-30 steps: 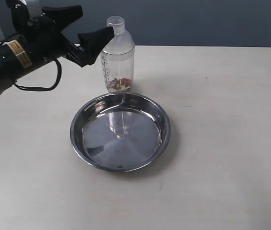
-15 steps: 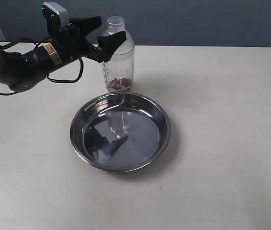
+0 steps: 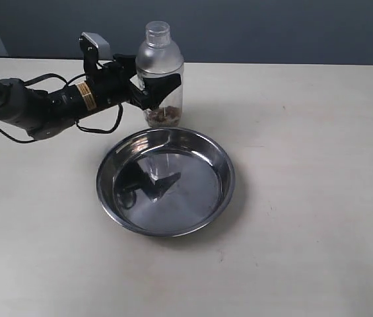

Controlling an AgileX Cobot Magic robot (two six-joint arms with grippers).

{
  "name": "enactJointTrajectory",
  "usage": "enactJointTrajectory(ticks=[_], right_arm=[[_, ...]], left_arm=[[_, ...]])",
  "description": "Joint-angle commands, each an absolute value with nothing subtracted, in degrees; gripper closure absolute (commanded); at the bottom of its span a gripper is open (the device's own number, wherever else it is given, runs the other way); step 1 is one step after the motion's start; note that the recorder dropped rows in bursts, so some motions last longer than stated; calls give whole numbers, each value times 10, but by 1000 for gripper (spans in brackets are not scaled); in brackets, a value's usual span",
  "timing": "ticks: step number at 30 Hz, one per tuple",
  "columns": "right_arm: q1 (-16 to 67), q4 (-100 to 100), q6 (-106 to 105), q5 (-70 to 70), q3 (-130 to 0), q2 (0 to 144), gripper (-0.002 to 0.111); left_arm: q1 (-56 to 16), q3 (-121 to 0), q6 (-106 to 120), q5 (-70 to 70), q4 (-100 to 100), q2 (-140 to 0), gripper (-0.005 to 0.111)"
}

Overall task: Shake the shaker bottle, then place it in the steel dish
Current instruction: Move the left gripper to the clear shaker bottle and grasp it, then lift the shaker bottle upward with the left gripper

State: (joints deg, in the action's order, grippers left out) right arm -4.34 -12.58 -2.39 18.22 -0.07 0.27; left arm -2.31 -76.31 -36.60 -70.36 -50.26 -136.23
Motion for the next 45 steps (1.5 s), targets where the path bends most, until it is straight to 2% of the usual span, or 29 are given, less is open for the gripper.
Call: enactJointTrajectory(ticks=[1,19,24,27,34,38,45], right_arm=[[-45,-125,-25,176,0,0,109],[-45,-125,-25,176,0,0,109],[-45,-125,-25,176,0,0,109],[-45,-125,-25,176,0,0,109],[-45,-125,-25,176,0,0,109],[-45,-125,-25,176,0,0,109],[-45,-125,-25,176,0,0,109]], left_arm=[[-25,-790,-375,-700,-509,-1392,1],[-54,-838,-386,-602,-517,-1410,1],[-54,-838,-387,-599,-497,-1410,6],[-54,-838,-387,-603,-498,-1410,19],[-54,-838,-388,-657,-515,-1410,76],[-54,-838,-390,-662,-515,-1408,104],[-52,-838,-438,-625,-516,-1389,106]])
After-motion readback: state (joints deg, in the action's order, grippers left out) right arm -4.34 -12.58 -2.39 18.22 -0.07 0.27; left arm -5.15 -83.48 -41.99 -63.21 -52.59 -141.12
